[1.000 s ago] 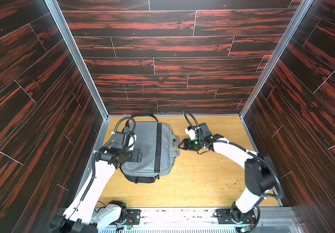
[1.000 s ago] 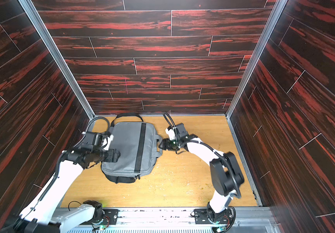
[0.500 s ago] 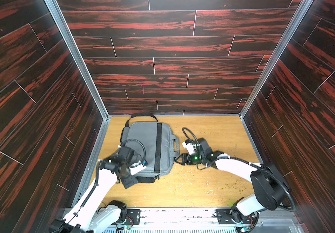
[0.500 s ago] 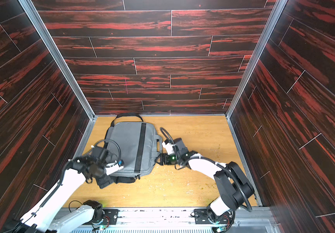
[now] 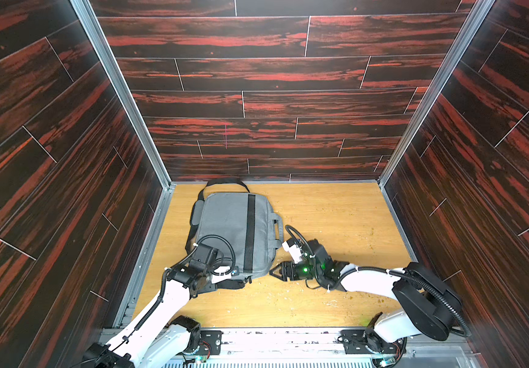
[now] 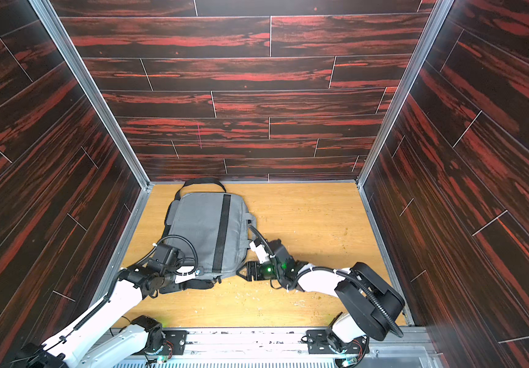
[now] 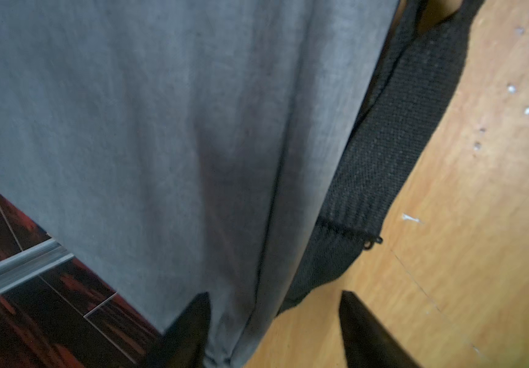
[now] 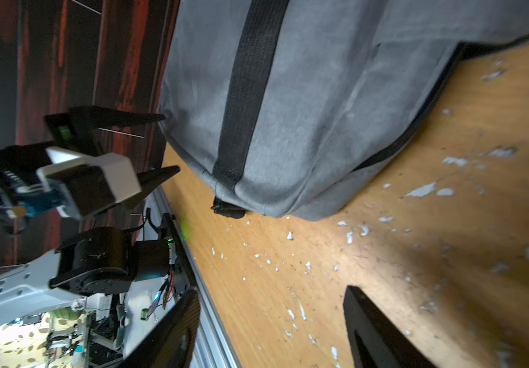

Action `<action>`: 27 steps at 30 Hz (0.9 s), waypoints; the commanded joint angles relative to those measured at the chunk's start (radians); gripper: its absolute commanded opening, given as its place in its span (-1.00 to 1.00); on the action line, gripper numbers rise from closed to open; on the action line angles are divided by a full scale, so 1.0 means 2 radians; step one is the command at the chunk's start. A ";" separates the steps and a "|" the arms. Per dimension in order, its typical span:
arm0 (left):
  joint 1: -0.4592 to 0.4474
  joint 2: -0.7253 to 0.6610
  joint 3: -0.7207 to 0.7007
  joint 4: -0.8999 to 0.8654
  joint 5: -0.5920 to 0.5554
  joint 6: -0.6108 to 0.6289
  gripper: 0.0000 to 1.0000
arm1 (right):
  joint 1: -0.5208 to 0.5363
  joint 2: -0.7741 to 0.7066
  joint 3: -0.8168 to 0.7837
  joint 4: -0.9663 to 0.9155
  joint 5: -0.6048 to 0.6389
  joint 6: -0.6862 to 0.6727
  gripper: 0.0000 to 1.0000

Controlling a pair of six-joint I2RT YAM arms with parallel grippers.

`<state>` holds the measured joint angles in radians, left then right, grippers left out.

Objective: Open the zippered laptop bag and take out the laptop
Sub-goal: Unzip the zipper on the zippered laptop bag.

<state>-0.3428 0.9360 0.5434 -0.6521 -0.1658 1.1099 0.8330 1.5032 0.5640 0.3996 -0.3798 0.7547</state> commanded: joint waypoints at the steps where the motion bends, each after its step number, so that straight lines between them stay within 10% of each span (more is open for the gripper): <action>1: -0.003 0.000 -0.021 0.054 -0.009 0.041 0.10 | 0.020 0.012 -0.005 0.078 0.010 0.027 0.46; 10: -0.010 0.032 -0.018 0.064 -0.012 0.054 -0.21 | 0.049 0.055 -0.021 0.153 0.029 0.047 0.33; 18: -0.010 0.027 -0.013 0.022 -0.013 0.049 -0.99 | 0.074 0.089 -0.011 0.157 0.068 0.056 0.21; 27: -0.013 0.034 0.001 0.022 0.004 0.041 -1.00 | 0.128 0.131 0.028 0.154 0.169 -0.023 0.01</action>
<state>-0.3614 0.9993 0.5171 -0.5350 -0.1986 1.1820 1.0599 1.7199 0.5823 0.6868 -0.1364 0.7799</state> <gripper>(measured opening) 0.089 0.507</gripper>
